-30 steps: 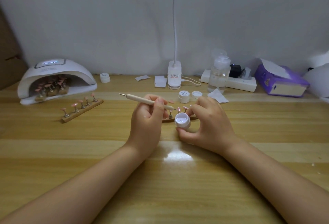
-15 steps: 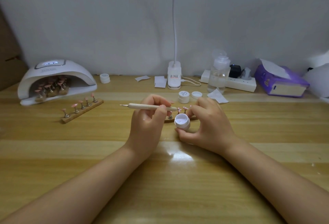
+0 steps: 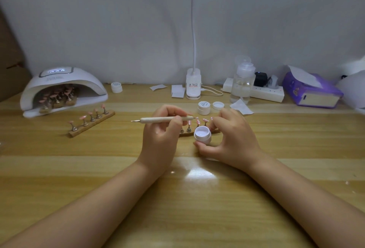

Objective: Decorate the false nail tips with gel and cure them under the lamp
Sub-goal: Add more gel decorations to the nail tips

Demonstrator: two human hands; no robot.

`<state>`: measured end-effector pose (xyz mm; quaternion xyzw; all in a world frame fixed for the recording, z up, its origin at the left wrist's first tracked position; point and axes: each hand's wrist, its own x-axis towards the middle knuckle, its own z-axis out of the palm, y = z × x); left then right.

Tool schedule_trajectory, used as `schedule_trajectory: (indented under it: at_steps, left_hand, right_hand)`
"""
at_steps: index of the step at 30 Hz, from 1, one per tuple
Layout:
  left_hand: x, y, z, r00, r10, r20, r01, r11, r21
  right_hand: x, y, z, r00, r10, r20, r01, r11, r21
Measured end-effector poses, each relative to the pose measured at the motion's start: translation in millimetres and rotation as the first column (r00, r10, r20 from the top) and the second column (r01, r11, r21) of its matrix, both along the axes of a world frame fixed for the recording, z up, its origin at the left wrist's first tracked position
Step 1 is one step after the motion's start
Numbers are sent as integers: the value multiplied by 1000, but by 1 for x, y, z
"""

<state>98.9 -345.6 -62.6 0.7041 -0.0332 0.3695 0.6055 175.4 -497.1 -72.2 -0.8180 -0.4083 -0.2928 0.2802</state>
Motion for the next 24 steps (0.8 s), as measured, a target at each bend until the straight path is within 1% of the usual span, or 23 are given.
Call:
schedule_trajectory:
  at_steps: [3, 6, 9, 11, 12, 14, 17, 20, 24]
  left_hand:
    - [-1, 0, 0, 1000, 18, 17, -19, 1000, 9]
    - [-1, 1, 0, 999, 17, 35, -17, 1000, -6]
    - [0, 2, -1, 1000, 19, 23, -19, 999, -29]
    - [0, 3, -2, 1000, 28, 6, -28, 999, -32]
    - [1, 3, -3, 1000, 30, -1, -30, 999, -36]
    - [2, 4, -4, 999, 33, -10, -33, 998, -52]
    - [3, 4, -4, 999, 35, -15, -36, 996, -77]
    - [3, 3, -4, 999, 33, -23, -35, 996, -85]
    - [2, 2, -5, 999, 32, -31, -35, 995, -92]
  right_hand:
    - [0, -1, 0, 998, 4, -70, -1, 1000, 31]
    - [4, -2, 3, 989, -28, -143, 47, 991, 129]
    - [15, -9, 6, 971, -149, -186, 189, 958, 217]
    - [26, -17, 7, 930, -274, -244, 328, 920, 215]
    - [31, -22, 7, 898, -341, -277, 397, 900, 180]
    - [41, -29, 4, 820, -458, -343, 506, 860, 62]
    - [47, -35, -2, 724, -546, -422, 570, 818, -79]
    - [48, -35, -4, 682, -594, -427, 585, 793, -169]
    - [48, -33, -6, 676, -617, -403, 557, 786, -270]
